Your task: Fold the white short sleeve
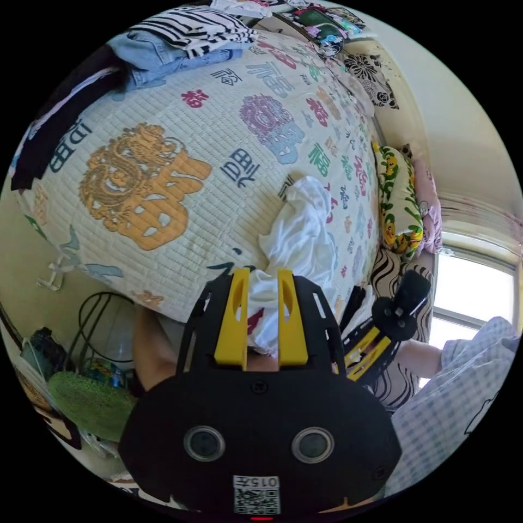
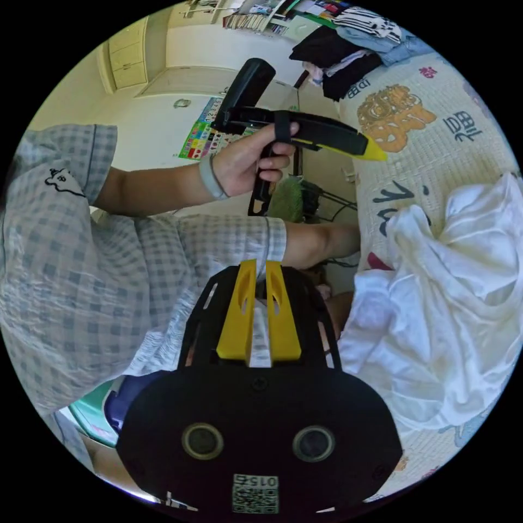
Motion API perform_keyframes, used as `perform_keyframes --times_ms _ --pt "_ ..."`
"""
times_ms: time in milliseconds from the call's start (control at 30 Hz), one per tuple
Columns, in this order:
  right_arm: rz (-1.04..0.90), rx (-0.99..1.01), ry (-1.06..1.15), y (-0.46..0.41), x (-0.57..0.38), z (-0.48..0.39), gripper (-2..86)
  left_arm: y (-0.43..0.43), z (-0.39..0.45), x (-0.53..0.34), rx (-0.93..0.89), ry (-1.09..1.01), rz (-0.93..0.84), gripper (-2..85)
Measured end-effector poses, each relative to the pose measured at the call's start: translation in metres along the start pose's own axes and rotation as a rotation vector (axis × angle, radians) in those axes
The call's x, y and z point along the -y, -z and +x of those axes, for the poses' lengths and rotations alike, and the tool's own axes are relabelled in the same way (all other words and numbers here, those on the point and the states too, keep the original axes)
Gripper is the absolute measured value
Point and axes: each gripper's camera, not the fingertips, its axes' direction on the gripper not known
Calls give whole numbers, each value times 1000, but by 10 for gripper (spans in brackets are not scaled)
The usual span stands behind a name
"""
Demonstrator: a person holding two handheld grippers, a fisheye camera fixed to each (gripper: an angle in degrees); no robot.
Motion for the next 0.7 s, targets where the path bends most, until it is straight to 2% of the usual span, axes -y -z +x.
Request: perform_keyframes --times_ms 100,267,400,600,700 --pt "37 -90 -44 -7 5 -7 23 -1 -5 -11 49 -11 -21 89" --pt "158 -410 -206 33 24 15 31 -36 4 -20 133 -110 -77 108" --pt "145 -686 -196 41 58 13 42 -63 -2 -27 147 -124 -95 96" --pt "-103 -839 -49 -24 124 13 72 -65 -18 -52 40 -16 -71 12" --pt "-249 -986 15 -65 146 8 78 -58 -22 -71 18 -7 -67 -3"
